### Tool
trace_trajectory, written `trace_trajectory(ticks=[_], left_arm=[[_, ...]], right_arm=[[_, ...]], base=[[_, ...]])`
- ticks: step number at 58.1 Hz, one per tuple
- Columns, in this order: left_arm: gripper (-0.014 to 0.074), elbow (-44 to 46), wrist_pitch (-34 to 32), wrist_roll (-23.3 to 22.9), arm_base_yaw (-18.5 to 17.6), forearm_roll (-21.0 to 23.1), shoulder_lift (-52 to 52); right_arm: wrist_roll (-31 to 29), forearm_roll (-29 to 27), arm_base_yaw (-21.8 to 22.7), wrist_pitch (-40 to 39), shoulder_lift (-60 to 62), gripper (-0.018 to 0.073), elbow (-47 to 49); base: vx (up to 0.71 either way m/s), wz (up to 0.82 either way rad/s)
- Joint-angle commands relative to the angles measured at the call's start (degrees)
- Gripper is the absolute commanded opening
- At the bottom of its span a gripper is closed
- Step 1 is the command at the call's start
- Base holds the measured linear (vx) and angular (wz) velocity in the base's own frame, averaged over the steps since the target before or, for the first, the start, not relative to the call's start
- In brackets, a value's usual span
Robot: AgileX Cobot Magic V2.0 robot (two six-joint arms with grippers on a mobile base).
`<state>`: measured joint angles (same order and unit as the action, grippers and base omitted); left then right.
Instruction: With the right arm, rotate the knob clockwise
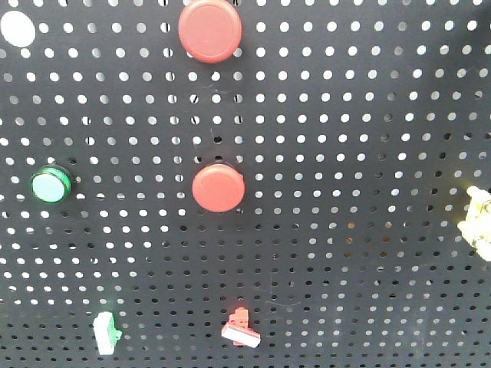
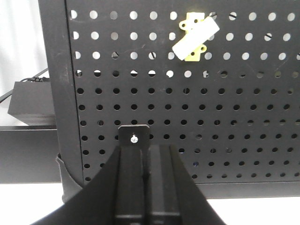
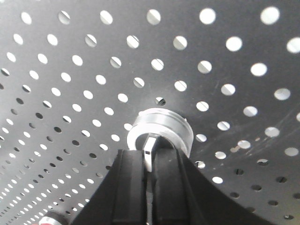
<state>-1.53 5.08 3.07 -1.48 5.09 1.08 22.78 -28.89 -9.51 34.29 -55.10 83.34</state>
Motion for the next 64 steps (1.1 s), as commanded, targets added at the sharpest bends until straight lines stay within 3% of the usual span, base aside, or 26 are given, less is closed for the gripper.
trace_trajectory(ticks=[1,10,32,41,56,64], left_arm=[[-0.0006,-0.75,-4.54,-0.12,0.11,0.19,-0.01],[-0.0006,-0.75,-4.54,-0.12,0.11,0.19,-0.01],[-0.0006,-0.75,-4.54,-0.12,0.11,0.19,-0.01],[-0.0006,-0.75,-4.54,-0.12,0.11,0.19,-0.01],[-0.0006,-0.75,-4.54,-0.12,0.11,0.19,-0.01],[-0.0006,-0.75,-4.54,-0.12,0.11,0.19,-0.01]], right_arm=[[-0.82,-9.73,-1.15,-11.07,-2.00,0.0019,2.00],[-0.96,-9.72,-1.15,-10.78,-2.00,0.0085,2.00],[-4.52,-9.54,-1.15,-5.86,2.28,0.0358,2.00],[-5.31,-7.80,-1.15,-1.63,6.36,0.0391,2.00],[-5.31,10.18,-1.15,5.62,14.28,0.0375,2.00],[-5.96,22.35,-1.15,13.33,18.11,0.0288,1.83]], base=[[0.00,0.00],[0.00,0.00],[0.00,0.00],[0.00,0.00],[0.00,0.00],[0.00,0.00]])
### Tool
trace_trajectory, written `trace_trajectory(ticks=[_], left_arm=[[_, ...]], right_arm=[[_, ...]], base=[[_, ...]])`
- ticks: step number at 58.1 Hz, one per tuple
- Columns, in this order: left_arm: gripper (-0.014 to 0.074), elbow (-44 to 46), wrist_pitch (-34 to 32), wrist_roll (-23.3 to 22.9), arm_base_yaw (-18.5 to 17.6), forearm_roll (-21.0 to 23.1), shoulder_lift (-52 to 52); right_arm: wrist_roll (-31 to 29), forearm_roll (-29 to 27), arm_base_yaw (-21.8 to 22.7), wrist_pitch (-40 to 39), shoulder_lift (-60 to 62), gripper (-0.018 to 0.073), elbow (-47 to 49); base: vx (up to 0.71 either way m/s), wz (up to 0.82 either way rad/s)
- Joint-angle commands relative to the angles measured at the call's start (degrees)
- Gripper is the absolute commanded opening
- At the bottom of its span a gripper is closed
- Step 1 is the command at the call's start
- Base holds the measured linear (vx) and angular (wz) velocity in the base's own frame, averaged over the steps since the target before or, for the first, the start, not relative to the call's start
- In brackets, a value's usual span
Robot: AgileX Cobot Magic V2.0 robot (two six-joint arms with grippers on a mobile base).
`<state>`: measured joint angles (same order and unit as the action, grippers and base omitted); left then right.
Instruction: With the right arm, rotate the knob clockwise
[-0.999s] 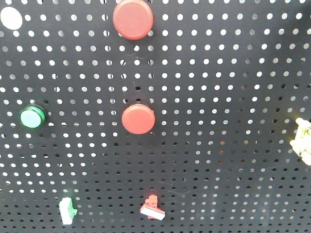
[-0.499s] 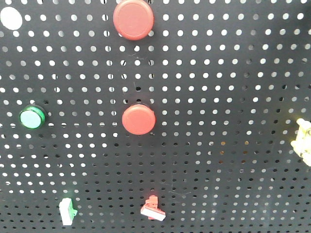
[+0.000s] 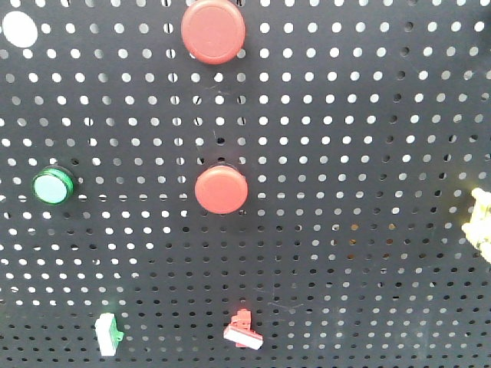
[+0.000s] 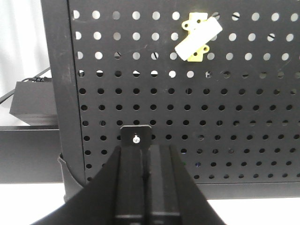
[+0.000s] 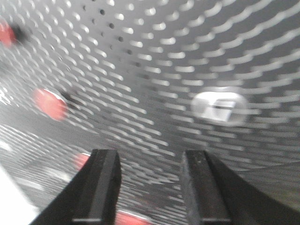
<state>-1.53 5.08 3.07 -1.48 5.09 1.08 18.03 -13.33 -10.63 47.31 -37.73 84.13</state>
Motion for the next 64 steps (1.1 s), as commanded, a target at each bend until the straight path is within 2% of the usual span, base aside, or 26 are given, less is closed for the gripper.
trace_trajectory(ticks=[1,8,11,15,19,25,36,44,50,64], left_arm=[[-0.0006,-0.75,-4.54,-0.12,0.11,0.19,-0.01],[-0.0006,-0.75,-4.54,-0.12,0.11,0.19,-0.01],[-0.0006,-0.75,-4.54,-0.12,0.11,0.19,-0.01],[-0.0006,-0.75,-4.54,-0.12,0.11,0.19,-0.01],[-0.0006,-0.75,-4.54,-0.12,0.11,0.19,-0.01],[-0.0006,-0.75,-4.54,-0.12,0.11,0.19,-0.01],[-0.0006,-0.75,-4.54,-0.12,0.11,0.19,-0.01],[-0.0006,-0.75,-4.54,-0.12,0.11,0.19,-0.01],[-0.0006,-0.75,-4.54,-0.12,0.11,0.19,-0.01],[-0.0006,-0.75,-4.54,-0.12,0.11,0.19,-0.01]], right_arm=[[-1.94,8.03,-0.02,1.91,1.13,0.0262,1.05],[-8.31,19.07,-0.02,10.25,3.09,0.0057,1.05],[-12.46,21.73,-0.02,12.11,4.26,-0.0017,0.77],[-19.27,22.84,-0.02,10.07,7.26,-0.0015,-1.88],[-22.87,21.93,-0.02,5.18,11.06,-0.0011,-6.67],[-21.78,19.69,-0.02,-4.16,17.22,-0.0010,-17.72],[-21.72,19.74,-0.02,-29.62,22.45,-0.0009,-36.99],[-21.72,19.74,-0.02,-41.17,22.40,-0.0009,-46.24],[-21.72,19.74,-0.02,-44.09,22.40,-0.0009,-52.24],[-21.72,19.74,-0.02,-43.75,22.40,-0.0009,-62.01]], base=[[0.00,0.00],[0.00,0.00],[0.00,0.00],[0.00,0.00],[0.00,0.00],[0.00,0.00],[0.00,0.00],[0.00,0.00],[0.00,0.00],[0.00,0.00]])
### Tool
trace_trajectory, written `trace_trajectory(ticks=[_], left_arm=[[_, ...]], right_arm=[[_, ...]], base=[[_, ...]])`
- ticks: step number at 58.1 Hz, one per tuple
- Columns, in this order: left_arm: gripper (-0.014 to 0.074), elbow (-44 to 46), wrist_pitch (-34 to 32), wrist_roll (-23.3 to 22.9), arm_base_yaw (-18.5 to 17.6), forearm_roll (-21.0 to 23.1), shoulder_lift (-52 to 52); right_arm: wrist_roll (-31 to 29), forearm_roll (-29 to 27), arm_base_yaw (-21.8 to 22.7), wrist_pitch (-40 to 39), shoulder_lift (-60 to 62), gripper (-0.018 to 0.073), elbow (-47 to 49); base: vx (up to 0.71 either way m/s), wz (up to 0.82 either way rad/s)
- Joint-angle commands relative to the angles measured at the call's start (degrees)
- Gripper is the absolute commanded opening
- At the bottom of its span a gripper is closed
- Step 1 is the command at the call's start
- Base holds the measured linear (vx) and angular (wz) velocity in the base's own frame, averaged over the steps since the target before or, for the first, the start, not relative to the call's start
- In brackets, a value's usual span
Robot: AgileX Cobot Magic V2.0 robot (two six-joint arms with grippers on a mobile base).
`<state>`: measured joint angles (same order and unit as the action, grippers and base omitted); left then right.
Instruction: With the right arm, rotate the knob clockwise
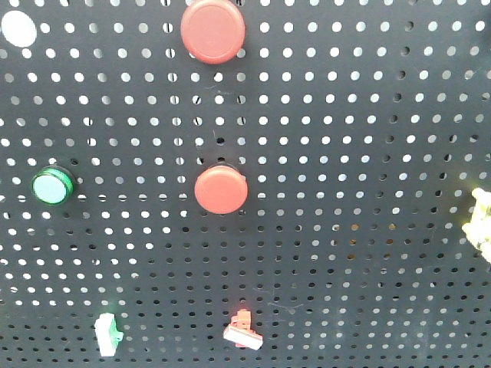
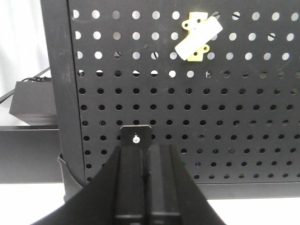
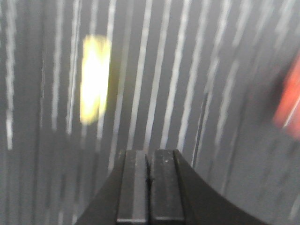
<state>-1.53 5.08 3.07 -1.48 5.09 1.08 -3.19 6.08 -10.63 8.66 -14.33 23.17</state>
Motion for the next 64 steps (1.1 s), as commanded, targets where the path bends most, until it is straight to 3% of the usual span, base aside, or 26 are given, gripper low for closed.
trace_trajectory(ticks=[1,9,16,20,27,31,64], left_arm=[[-0.0006,-0.75,-4.54,-0.12,0.11,0.19,-0.01],[-0.0006,-0.75,-4.54,-0.12,0.11,0.19,-0.01],[-0.0006,-0.75,-4.54,-0.12,0.11,0.19,-0.01],[-0.0006,-0.75,-4.54,-0.12,0.11,0.19,-0.01],[-0.0006,-0.75,-4.54,-0.12,0.11,0.19,-0.01],[-0.0006,-0.75,-4.54,-0.12,0.11,0.19,-0.01],[-0.0006,-0.75,-4.54,-0.12,0.11,0.19,-0.01]], right_arm=[[-0.50,0.32,-0.02,-5.10,-1.01,-0.0009,-1.61],[-0.50,-1.16,0.19,-5.16,1.23,-0.0009,-7.28],[-0.27,-9.03,2.73,-5.16,7.12,-0.0009,-13.21],[-0.13,-12.08,6.39,-5.16,11.09,-0.0009,-16.99],[1.98,-8.86,12.49,-5.64,15.89,-0.0009,-22.64],[3.83,-6.81,13.60,-6.55,15.51,-0.0009,-24.78],[5.76,-5.68,13.49,-5.13,15.69,-0.0009,-25.29]], base=[[0.00,0.00],[0.00,0.00],[0.00,0.00],[0.00,0.00],[0.00,0.00],[0.00,0.00],[0.00,0.00]])
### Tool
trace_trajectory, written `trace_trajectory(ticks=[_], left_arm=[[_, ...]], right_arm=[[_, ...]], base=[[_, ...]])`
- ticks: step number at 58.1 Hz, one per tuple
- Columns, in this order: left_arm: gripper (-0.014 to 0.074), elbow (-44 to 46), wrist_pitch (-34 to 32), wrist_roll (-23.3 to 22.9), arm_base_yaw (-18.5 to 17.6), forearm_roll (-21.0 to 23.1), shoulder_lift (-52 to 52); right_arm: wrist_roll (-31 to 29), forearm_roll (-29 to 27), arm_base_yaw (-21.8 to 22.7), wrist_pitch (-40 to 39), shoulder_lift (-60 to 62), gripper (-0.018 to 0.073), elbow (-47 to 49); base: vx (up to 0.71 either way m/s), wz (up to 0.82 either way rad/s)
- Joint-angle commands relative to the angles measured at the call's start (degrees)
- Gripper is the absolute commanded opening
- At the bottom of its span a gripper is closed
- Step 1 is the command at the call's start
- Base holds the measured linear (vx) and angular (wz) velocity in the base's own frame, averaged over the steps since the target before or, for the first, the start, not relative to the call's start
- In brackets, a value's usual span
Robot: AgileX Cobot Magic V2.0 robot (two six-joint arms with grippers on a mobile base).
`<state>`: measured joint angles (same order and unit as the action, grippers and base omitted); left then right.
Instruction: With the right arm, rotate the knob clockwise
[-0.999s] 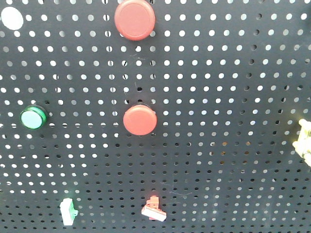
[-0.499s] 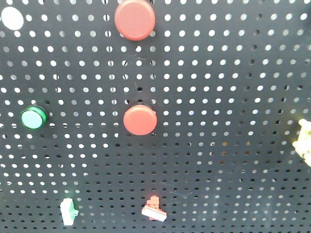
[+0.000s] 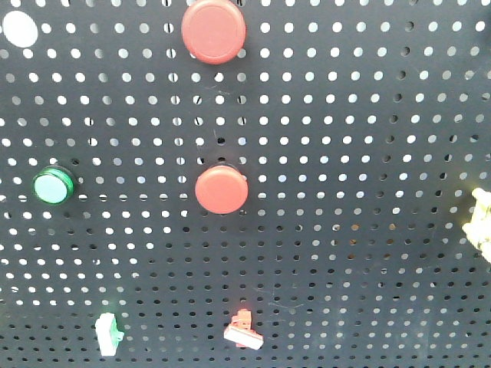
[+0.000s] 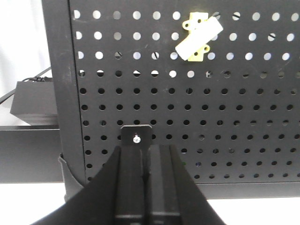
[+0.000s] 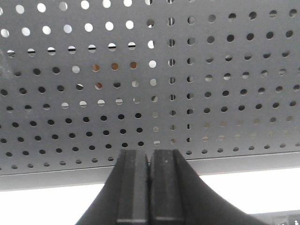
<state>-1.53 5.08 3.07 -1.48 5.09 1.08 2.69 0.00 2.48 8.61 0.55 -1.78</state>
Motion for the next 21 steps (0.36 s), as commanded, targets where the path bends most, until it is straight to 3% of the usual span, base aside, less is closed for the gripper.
trace_trajectory(ticks=[1,21], left_arm=[[-0.0006,-0.75,-4.54,-0.12,0.11,0.19,-0.01],[-0.0006,-0.75,-4.54,-0.12,0.11,0.19,-0.01]], right_arm=[[-0.12,0.40,0.38,-5.08,0.82,-0.0009,-0.33],[-0.12,0.40,0.38,-5.08,0.82,-0.0009,-0.33]], base=[[0.00,0.00],[0.00,0.00]])
